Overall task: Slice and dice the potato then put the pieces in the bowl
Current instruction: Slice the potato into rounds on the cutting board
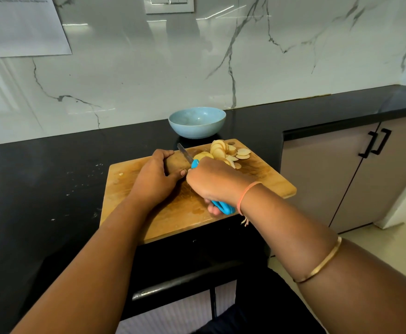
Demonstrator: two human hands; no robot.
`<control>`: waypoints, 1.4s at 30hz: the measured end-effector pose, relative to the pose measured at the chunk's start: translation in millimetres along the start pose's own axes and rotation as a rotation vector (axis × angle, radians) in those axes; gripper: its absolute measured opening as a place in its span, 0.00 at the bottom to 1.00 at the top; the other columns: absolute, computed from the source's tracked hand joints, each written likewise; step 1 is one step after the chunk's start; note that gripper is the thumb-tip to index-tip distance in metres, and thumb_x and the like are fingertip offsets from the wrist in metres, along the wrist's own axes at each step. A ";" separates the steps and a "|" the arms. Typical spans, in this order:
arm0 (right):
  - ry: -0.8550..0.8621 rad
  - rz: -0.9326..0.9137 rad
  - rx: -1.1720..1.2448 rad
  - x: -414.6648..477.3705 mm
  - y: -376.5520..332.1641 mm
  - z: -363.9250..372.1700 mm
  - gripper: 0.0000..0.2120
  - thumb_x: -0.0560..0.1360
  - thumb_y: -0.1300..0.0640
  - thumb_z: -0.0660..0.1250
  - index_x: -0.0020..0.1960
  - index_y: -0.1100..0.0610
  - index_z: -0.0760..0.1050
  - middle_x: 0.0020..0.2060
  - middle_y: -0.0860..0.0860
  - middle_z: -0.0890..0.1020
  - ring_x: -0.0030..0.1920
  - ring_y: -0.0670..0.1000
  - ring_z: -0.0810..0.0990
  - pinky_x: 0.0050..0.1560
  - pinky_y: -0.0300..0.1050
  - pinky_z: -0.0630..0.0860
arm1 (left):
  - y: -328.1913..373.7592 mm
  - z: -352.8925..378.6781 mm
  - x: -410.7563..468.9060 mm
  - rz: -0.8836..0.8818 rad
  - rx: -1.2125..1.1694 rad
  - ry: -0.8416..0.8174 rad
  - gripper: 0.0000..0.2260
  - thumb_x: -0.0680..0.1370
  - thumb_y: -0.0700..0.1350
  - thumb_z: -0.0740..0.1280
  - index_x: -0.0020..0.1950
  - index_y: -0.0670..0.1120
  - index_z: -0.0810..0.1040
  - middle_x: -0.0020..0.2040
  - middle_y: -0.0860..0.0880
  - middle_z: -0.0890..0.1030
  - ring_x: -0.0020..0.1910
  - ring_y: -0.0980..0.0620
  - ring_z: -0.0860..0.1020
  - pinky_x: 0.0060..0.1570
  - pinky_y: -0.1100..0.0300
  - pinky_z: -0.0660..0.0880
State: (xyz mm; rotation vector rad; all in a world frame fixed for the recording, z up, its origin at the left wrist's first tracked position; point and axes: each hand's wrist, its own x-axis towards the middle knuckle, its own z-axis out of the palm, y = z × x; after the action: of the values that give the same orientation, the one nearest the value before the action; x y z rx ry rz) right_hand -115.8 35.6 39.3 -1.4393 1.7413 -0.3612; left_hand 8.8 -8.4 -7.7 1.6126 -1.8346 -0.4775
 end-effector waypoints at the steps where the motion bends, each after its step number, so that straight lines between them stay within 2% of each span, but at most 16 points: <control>1: -0.014 -0.014 0.002 2.7 -2.4 -1.8 0.14 0.81 0.58 0.56 0.66 0.57 0.63 0.41 0.57 0.73 0.28 0.50 0.70 0.21 0.34 0.67 | 0.1 -0.5 -0.8 0.006 -0.002 -0.006 0.25 0.77 0.46 0.68 0.72 0.47 0.64 0.64 0.47 0.74 0.51 0.56 0.70 0.48 0.63 0.69; 3: -0.038 -0.047 0.040 8.2 -6.3 -6.0 0.18 0.81 0.55 0.56 0.70 0.57 0.62 0.38 0.56 0.71 0.29 0.49 0.69 0.18 0.31 0.68 | 0.2 -0.5 -2.7 0.026 0.000 -0.014 0.25 0.77 0.45 0.68 0.71 0.46 0.64 0.64 0.47 0.75 0.51 0.56 0.71 0.48 0.64 0.69; 6: -0.081 -0.039 0.094 10.5 -10.1 -12.2 0.14 0.81 0.53 0.55 0.63 0.60 0.65 0.34 0.56 0.69 0.28 0.48 0.69 0.16 0.31 0.67 | -0.1 0.5 -3.8 0.042 -0.013 -0.008 0.24 0.77 0.45 0.68 0.70 0.46 0.65 0.63 0.48 0.75 0.52 0.57 0.70 0.49 0.64 0.69; 8: -0.080 -0.028 0.063 9.6 -11.3 -13.6 0.11 0.81 0.54 0.54 0.59 0.60 0.63 0.34 0.55 0.69 0.28 0.48 0.68 0.17 0.31 0.67 | 0.9 1.8 -3.5 0.038 -0.012 -0.004 0.23 0.77 0.46 0.68 0.70 0.46 0.65 0.63 0.48 0.75 0.52 0.57 0.71 0.49 0.64 0.69; 12: -0.095 -0.048 -0.068 7.9 -7.1 -9.2 0.20 0.82 0.53 0.53 0.71 0.58 0.59 0.36 0.56 0.71 0.29 0.49 0.71 0.21 0.33 0.71 | 1.5 3.2 -2.8 0.013 0.013 0.009 0.24 0.77 0.46 0.67 0.72 0.47 0.64 0.58 0.48 0.76 0.48 0.56 0.72 0.45 0.63 0.70; 16: -0.114 -0.049 -0.180 -0.9 -1.0 -5.0 0.23 0.82 0.54 0.51 0.75 0.59 0.55 0.37 0.57 0.72 0.28 0.49 0.71 0.29 0.37 0.73 | -0.6 3.7 0.9 -0.025 0.027 0.018 0.25 0.77 0.50 0.67 0.72 0.47 0.64 0.57 0.50 0.74 0.48 0.56 0.71 0.42 0.64 0.69; 18: -0.117 -0.038 -0.180 -6.9 4.4 -7.8 0.21 0.81 0.55 0.52 0.72 0.60 0.58 0.36 0.57 0.72 0.28 0.50 0.71 0.28 0.38 0.72 | -0.3 3.7 2.6 -0.041 0.014 0.017 0.25 0.77 0.50 0.67 0.72 0.47 0.64 0.57 0.50 0.74 0.48 0.56 0.70 0.41 0.65 0.68; 21: -0.118 -0.034 -0.159 -20.9 16.2 -15.3 0.09 0.80 0.56 0.53 0.60 0.55 0.61 0.36 0.56 0.72 0.29 0.50 0.72 0.25 0.36 0.71 | 0.3 3.2 3.1 -0.053 -0.005 0.016 0.25 0.78 0.50 0.66 0.73 0.47 0.64 0.60 0.48 0.74 0.49 0.56 0.70 0.45 0.62 0.68; 24: -0.083 -0.071 -0.177 -28.2 26.5 -22.8 0.09 0.80 0.55 0.55 0.58 0.57 0.61 0.35 0.55 0.71 0.28 0.49 0.70 0.20 0.33 0.68 | -0.3 3.0 2.6 -0.053 -0.005 0.021 0.25 0.78 0.50 0.65 0.73 0.47 0.64 0.64 0.47 0.74 0.50 0.55 0.70 0.48 0.62 0.68; 28: -0.040 -0.037 -0.167 -21.6 32.2 -24.1 0.20 0.81 0.53 0.55 0.71 0.54 0.59 0.37 0.56 0.72 0.28 0.49 0.70 0.20 0.31 0.67 | -0.8 1.7 2.4 -0.044 -0.002 0.014 0.24 0.79 0.50 0.66 0.73 0.48 0.64 0.66 0.47 0.73 0.54 0.55 0.70 0.54 0.59 0.69; 31: 0.031 -0.071 -0.120 -12.2 37.5 -22.4 0.16 0.80 0.53 0.56 0.66 0.58 0.64 0.34 0.55 0.73 0.26 0.49 0.71 0.20 0.32 0.68 | -0.2 0.2 0.9 -0.040 -0.015 0.010 0.25 0.78 0.49 0.67 0.73 0.48 0.64 0.67 0.48 0.72 0.60 0.52 0.71 0.58 0.58 0.69; 34: 0.011 -0.119 0.033 -10.2 38.4 -23.6 0.11 0.79 0.54 0.57 0.60 0.55 0.63 0.31 0.53 0.72 0.24 0.47 0.70 0.21 0.33 0.69 | 0.0 1.1 -1.5 -0.013 -0.022 0.015 0.25 0.77 0.49 0.68 0.72 0.48 0.66 0.67 0.49 0.72 0.58 0.55 0.70 0.57 0.60 0.69; 39: 0.079 -0.214 0.112 -11.6 38.9 -17.8 0.15 0.79 0.55 0.58 0.64 0.57 0.66 0.35 0.54 0.76 0.26 0.47 0.73 0.26 0.38 0.72 | 0.1 2.8 -2.0 -0.025 -0.075 0.038 0.24 0.75 0.50 0.71 0.69 0.49 0.69 0.64 0.50 0.74 0.53 0.57 0.70 0.51 0.63 0.70; 42: 0.162 -0.286 0.053 -11.0 41.1 -8.3 0.14 0.80 0.52 0.58 0.64 0.55 0.68 0.37 0.53 0.78 0.28 0.48 0.76 0.30 0.41 0.77 | -1.1 2.3 -0.6 -0.042 -0.098 0.043 0.25 0.74 0.51 0.71 0.69 0.50 0.69 0.64 0.50 0.75 0.53 0.57 0.71 0.50 0.63 0.71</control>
State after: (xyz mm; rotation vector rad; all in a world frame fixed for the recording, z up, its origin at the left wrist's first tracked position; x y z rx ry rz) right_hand -149.6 55.8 21.2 -1.6622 1.6375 -0.6871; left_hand 8.0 -8.3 -10.3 1.5863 -1.7215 -0.5391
